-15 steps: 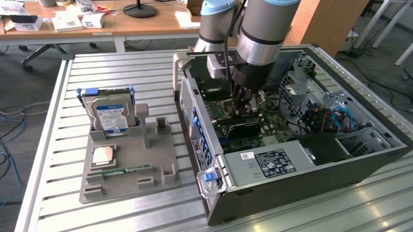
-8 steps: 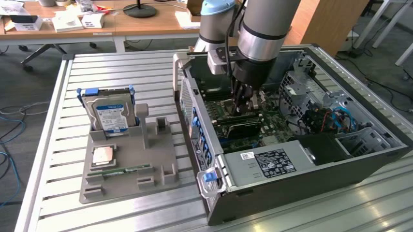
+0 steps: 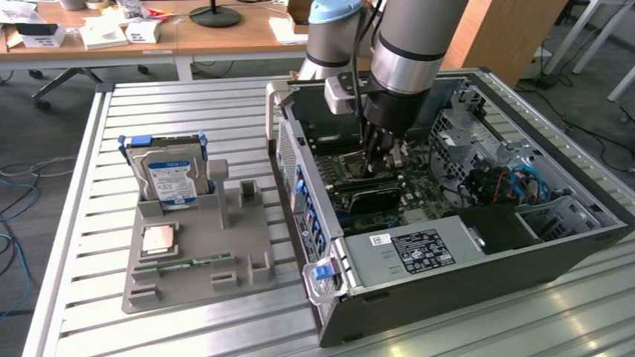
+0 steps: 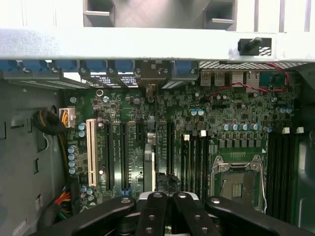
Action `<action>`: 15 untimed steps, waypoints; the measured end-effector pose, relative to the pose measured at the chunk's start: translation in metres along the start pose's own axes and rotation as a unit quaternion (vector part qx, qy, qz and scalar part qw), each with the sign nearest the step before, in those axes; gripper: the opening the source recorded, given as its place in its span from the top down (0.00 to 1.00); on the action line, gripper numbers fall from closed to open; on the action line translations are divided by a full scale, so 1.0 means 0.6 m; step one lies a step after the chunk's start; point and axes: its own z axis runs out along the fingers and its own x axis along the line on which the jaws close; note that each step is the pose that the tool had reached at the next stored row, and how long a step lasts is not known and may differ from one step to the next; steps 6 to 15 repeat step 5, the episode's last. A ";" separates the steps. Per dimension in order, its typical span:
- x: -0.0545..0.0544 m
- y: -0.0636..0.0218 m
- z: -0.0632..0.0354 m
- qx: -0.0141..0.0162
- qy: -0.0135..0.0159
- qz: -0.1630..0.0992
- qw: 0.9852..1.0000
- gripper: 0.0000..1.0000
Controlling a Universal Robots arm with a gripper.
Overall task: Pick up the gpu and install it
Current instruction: 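Press down on the gpu until it lock into place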
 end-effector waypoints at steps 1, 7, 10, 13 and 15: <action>0.000 0.000 0.000 0.000 0.000 0.000 1.000 0.89; 0.000 0.000 0.000 0.000 0.000 0.000 1.000 0.89; 0.000 0.000 0.000 0.000 0.000 0.000 1.000 0.89; 0.000 0.000 0.000 0.000 0.000 0.000 1.000 0.89; 0.000 0.000 0.000 0.000 0.000 0.000 1.000 0.89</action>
